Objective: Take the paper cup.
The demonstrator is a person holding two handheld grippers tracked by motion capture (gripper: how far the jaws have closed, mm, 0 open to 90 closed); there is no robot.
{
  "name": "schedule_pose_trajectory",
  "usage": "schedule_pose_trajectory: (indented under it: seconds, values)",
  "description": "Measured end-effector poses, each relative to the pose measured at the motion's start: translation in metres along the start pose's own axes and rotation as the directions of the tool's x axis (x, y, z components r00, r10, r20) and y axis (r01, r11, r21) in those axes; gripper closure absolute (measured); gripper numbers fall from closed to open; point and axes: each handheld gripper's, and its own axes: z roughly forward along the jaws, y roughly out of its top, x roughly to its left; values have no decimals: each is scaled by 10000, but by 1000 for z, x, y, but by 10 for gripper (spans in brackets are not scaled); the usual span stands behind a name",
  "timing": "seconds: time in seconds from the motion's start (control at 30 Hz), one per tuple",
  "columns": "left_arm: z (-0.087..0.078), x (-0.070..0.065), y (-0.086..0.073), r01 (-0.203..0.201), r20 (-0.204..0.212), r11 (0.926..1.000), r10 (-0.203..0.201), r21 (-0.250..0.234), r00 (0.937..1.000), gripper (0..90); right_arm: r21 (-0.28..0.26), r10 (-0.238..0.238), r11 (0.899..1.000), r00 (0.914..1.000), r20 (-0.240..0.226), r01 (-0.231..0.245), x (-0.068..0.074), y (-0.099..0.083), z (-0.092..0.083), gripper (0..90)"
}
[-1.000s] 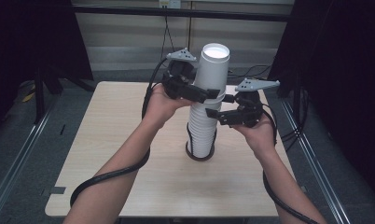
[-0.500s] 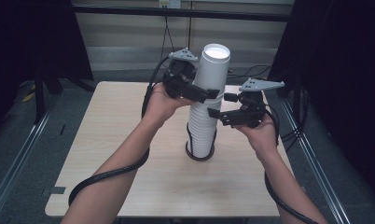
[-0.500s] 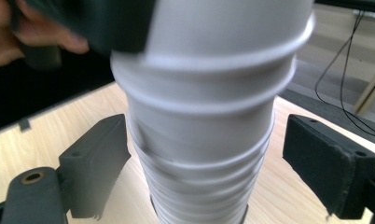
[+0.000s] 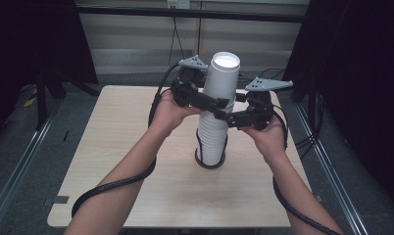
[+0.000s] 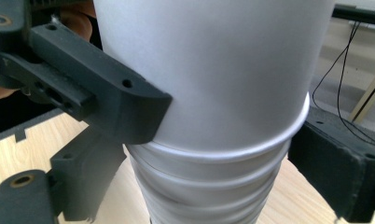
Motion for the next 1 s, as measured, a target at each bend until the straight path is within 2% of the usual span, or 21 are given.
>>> schedule_pose_trajectory:
  seconds: [0.13, 0.2, 0.23, 0.27, 0.3, 0.4, 0.53, 1.0]
  values:
    - [0, 0, 1, 63, -4, 9998, -63, -180, 10000, 82, 83, -20, 10000, 10000, 65, 20, 0, 0, 0, 125]
    - [-3, 0, 4, 135, 54, 9985, -132, -536, 9999, 93, 145, -9, 9999, 10000, 81, 8, 0, 1, 1, 128]
    - [-6, 0, 8, 316, 183, 9958, -301, -861, 9994, 99, 199, -2, 9998, 10000, 68, 1, 0, 1, 1, 129]
    - [-7, 0, 10, 376, 227, 9948, -356, -949, 9991, 99, 218, -14, 9998, 10000, 59, 13, 0, 1, 1, 129]
    - [-8, 0, 13, 397, 224, 9949, -378, -927, 9990, 100, 215, -29, 9998, 10000, 50, 28, 0, 1, 1, 129]
    - [-9, -3, 18, 118, 41, 9974, -116, -706, 9999, 102, 96, -51, 9999, 10000, 26, 51, -1, 0, 1, 127]
    - [-13, -1, 21, 292, 71, 9954, -287, -915, 9996, 105, -4, 29, 10000, 10000, -16, -29, -1, -3, 0, 124]
    - [-30, -5, 40, -51, 20, 9945, 53, -1049, 10000, 116, 172, 7, 9999, 10000, -24, -7, -1, -2, 0, 124]
